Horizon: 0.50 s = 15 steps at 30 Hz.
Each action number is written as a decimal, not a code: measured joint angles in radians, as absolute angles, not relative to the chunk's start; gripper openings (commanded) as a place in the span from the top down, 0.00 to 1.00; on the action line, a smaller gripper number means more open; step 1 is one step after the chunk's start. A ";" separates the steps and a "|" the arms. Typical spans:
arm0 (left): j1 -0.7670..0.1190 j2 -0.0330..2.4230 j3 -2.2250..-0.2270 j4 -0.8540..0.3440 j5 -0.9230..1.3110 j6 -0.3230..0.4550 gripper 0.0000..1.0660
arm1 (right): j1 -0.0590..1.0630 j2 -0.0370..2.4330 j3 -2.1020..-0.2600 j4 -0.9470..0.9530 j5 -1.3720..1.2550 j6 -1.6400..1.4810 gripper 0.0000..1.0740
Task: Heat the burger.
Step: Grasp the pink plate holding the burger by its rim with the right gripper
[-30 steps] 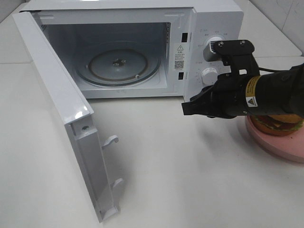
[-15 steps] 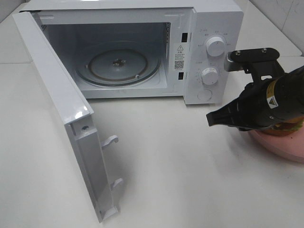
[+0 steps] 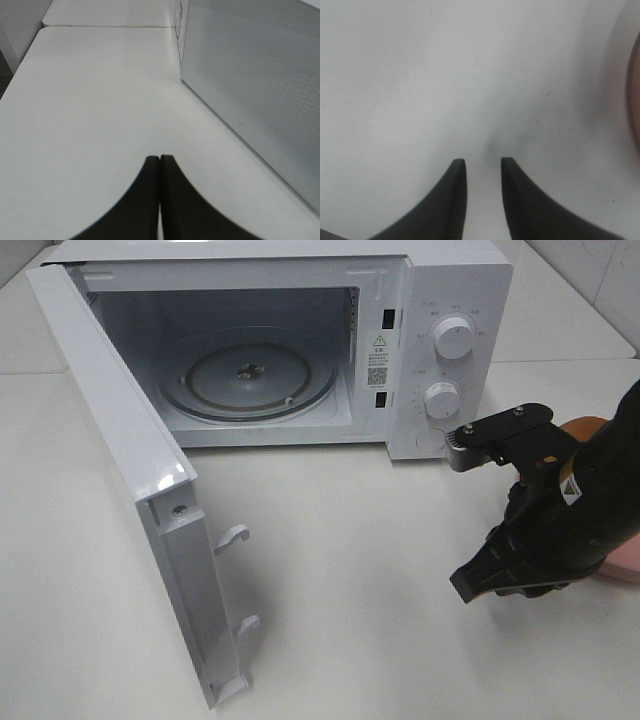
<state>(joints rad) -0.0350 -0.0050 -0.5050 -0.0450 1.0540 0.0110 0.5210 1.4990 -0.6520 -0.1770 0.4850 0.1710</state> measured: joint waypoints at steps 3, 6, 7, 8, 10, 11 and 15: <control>-0.035 -0.005 -0.505 -0.045 1.054 0.011 1.00 | 0.521 1.499 -0.652 -0.178 0.513 0.168 0.50; -0.035 -0.005 -0.505 -0.045 1.054 0.011 1.00 | 0.521 1.499 -0.652 -0.204 0.526 0.168 0.42; -0.035 -0.005 -0.505 -0.045 1.054 0.011 1.00 | 0.521 1.499 -0.652 -0.239 0.539 0.172 0.40; -0.035 -0.005 -0.505 -0.045 1.054 0.011 1.00 | 0.521 1.499 -0.652 -0.254 0.547 0.175 0.40; -0.035 -0.005 -0.505 -0.045 1.054 0.011 1.00 | 0.521 1.499 -0.652 -0.295 0.565 0.180 0.40; -0.035 -0.005 -0.505 -0.045 1.054 0.011 1.00 | 0.521 1.499 -0.652 -0.311 0.574 0.186 0.40; -0.035 -0.005 -0.505 -0.045 1.054 0.011 1.00 | 0.521 1.499 -0.652 -0.399 0.598 0.239 0.39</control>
<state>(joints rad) -0.0350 -0.0050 -0.5050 -0.0450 1.0540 0.0110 0.5210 1.4990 -0.6520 -0.3990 0.5980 0.2390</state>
